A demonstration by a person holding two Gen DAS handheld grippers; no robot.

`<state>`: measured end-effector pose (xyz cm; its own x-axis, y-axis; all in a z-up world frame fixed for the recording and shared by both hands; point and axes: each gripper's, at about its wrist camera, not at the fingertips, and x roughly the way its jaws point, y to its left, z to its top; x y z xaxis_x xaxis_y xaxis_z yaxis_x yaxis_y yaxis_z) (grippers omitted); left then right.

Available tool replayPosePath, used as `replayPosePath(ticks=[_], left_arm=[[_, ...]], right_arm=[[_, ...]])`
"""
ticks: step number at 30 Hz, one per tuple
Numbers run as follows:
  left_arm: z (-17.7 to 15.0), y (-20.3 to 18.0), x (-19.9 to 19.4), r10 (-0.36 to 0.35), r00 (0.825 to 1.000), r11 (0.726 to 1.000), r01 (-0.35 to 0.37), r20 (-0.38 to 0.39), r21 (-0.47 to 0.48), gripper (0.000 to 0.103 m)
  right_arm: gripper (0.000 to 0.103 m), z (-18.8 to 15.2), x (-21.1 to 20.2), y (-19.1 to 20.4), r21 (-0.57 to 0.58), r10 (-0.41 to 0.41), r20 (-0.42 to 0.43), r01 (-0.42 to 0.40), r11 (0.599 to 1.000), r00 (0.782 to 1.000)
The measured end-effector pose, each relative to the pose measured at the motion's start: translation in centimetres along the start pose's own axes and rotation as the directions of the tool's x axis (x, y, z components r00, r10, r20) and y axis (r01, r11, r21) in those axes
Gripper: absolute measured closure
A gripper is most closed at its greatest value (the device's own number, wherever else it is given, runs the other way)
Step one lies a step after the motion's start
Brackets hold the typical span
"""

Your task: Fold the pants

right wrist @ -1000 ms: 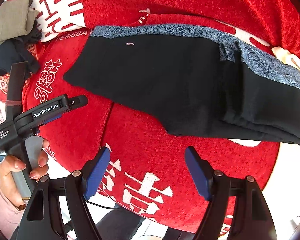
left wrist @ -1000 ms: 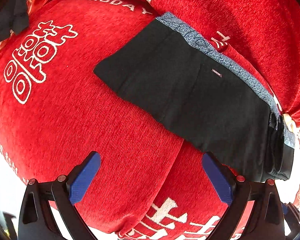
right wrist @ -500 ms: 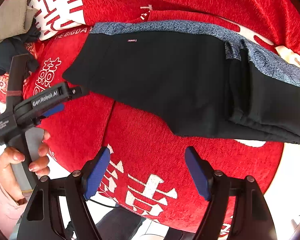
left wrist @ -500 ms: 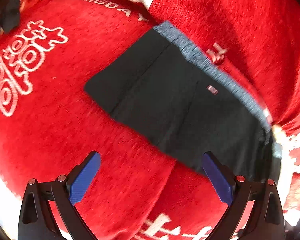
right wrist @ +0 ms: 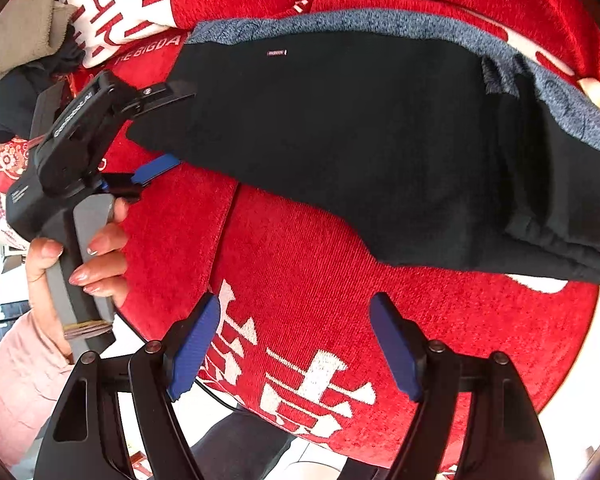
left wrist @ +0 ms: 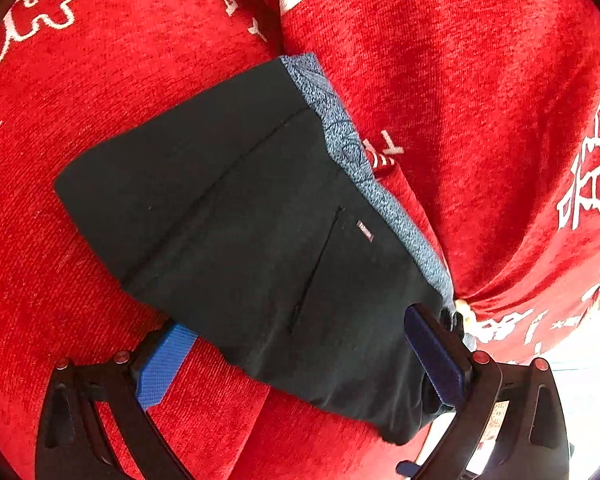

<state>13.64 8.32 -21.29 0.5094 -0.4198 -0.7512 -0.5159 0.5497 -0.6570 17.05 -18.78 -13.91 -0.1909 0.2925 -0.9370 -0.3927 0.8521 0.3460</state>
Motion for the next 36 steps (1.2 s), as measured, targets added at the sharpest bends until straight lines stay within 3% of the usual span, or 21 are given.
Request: replayPosePath(ticks=[5,8,11,12,13,15,17,18,19,22,24,27,29,32,36], left_arm=[[0.7,-2.1,-0.9,-0.029,0.998,0.999,0.028,0.059,0.027,0.001],[1.0,-1.0,0.8,0.079,0.997,0.997,-0.079,0.021,0.003,0.005],[1.0,-1.3,0.6,0.160,0.985,0.987,-0.158,0.063,-0.031,0.034],[1.1,-1.7,0.7,0.226,0.972,0.974,-0.225,0.066,-0.015,0.060],[1.2,-2.0,1.0,0.288,0.955,0.957,-0.289,0.066,0.014,0.068],[0.9,-3.1,1.1,0.328,0.940,0.937,-0.336,0.092,0.091,0.070],[-0.4,-6.4,1.3,0.419,0.887,0.841,-0.460,0.196,0.284,0.071],[-1.9,-8.7,1.7,0.458,0.840,0.734,-0.542,0.291,0.409,0.071],[-3.1,-10.0,1.9,0.468,0.811,0.657,-0.585,0.351,0.476,0.071],[-5.9,-12.3,2.4,0.453,0.757,0.469,-0.651,0.471,0.597,0.071],[-6.4,-12.5,2.1,0.450,0.739,0.410,-0.670,0.501,0.619,0.071],[-6.4,-12.6,2.8,0.460,0.727,0.389,-0.682,0.511,0.620,0.071],[-6.2,-12.8,3.1,0.467,0.718,0.378,-0.690,0.516,0.617,0.071],[-6.4,-12.9,3.1,0.466,0.715,0.372,-0.693,0.522,0.618,0.071],[-6.4,-12.7,3.2,0.478,0.712,0.370,-0.694,0.515,0.617,0.071]], right_arm=[[0.023,0.0,-0.1,-0.3,0.016,0.004,0.001,-0.004,1.000,1.000],[0.023,0.2,-1.1,-0.6,0.010,0.014,0.030,-0.014,1.000,0.999],[0.023,0.8,-1.7,-1.0,-0.003,0.011,0.048,-0.011,1.000,0.999],[0.023,1.1,-1.9,-1.1,-0.011,0.006,0.055,-0.006,1.000,0.998],[0.023,1.8,-2.4,-1.3,-0.025,-0.004,0.072,0.006,1.000,0.997],[0.023,3.1,-3.3,-1.8,-0.043,-0.009,0.099,0.013,0.999,0.995],[0.023,5.5,-4.8,-2.6,-0.041,0.002,0.137,0.004,0.999,0.991],[0.023,6.4,-5.4,-2.8,-0.035,0.016,0.146,-0.011,0.999,0.989],[0.023,7.5,-6.1,-2.8,-0.029,0.035,0.158,-0.031,0.999,0.987],[0.023,12.5,-8.1,-2.1,-0.051,0.114,0.160,-0.107,0.993,0.980],[0.022,15.3,-8.1,-0.6,-0.065,0.163,0.104,-0.157,0.985,0.981],[0.022,19.7,-6.8,3.6,-0.121,0.267,-0.034,-0.269,0.956,0.963],[0.022,21.3,-5.6,7.1,-0.195,0.263,-0.108,-0.280,0.940,0.959],[0.022,22.5,-2.6,12.2,-0.321,0.170,-0.207,-0.231,0.918,0.963],[0.022,22.9,2.7,15.6,-0.407,0.022,-0.321,-0.159,0.900,0.947]])
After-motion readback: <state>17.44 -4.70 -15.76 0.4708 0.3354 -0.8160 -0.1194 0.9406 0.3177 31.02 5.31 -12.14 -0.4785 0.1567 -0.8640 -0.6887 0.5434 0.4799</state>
